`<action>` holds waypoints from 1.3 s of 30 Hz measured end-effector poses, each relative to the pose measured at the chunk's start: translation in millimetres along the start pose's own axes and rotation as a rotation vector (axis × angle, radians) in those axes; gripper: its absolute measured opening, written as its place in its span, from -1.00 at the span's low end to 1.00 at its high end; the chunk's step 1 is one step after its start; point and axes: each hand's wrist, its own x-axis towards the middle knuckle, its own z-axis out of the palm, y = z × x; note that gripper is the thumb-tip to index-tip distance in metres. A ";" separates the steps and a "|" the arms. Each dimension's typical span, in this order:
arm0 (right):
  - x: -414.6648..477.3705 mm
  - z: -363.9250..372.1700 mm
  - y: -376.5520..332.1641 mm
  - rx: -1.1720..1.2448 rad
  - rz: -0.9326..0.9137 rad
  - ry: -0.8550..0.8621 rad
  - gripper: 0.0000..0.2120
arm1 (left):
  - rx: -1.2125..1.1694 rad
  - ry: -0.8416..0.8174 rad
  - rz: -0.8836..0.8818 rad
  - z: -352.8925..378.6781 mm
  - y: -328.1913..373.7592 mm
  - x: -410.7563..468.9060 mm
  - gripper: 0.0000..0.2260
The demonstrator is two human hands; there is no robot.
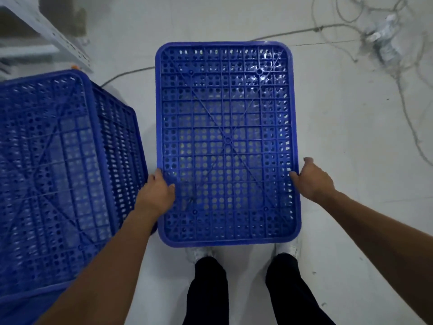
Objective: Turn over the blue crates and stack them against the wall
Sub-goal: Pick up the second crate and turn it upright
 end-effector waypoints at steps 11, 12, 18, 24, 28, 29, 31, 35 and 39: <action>10.6 18.9 15.2 0.319 0.102 -0.122 -0.64 | -0.412 0.024 -0.229 17.0 7.8 17.0 -0.30; 11.7 18.3 17.5 0.317 0.098 -0.121 -0.64 | -0.404 0.014 -0.230 17.2 10.7 14.9 -0.30; 18.8 2.9 44.5 0.258 0.101 -0.077 -0.64 | -0.413 -0.061 -0.211 25.2 36.9 -1.9 -0.19; 15.1 -28.2 79.2 0.193 0.134 -0.010 -0.64 | -0.434 -0.090 -0.130 41.0 80.5 -18.0 -0.16; 9.8 -52.2 102.2 0.165 0.140 0.017 -0.64 | -0.469 -0.107 -0.070 43.8 112.6 -28.3 -0.25; 8.8 -56.1 106.1 0.158 0.135 0.021 -0.64 | -0.487 -0.114 -0.063 44.1 117.6 -30.9 -0.28; 5.5 -65.0 114.7 0.151 0.120 0.029 -0.65 | -0.510 -0.103 -0.039 46.3 126.1 -34.4 -0.38; -3.3 -79.1 125.8 0.128 0.078 0.063 -0.67 | -0.506 -0.123 -0.047 51.1 131.9 -36.9 -0.34; -20.3 -89.3 121.4 0.112 0.026 0.085 -0.71 | -0.465 -0.195 -0.081 47.0 140.9 -48.0 -0.34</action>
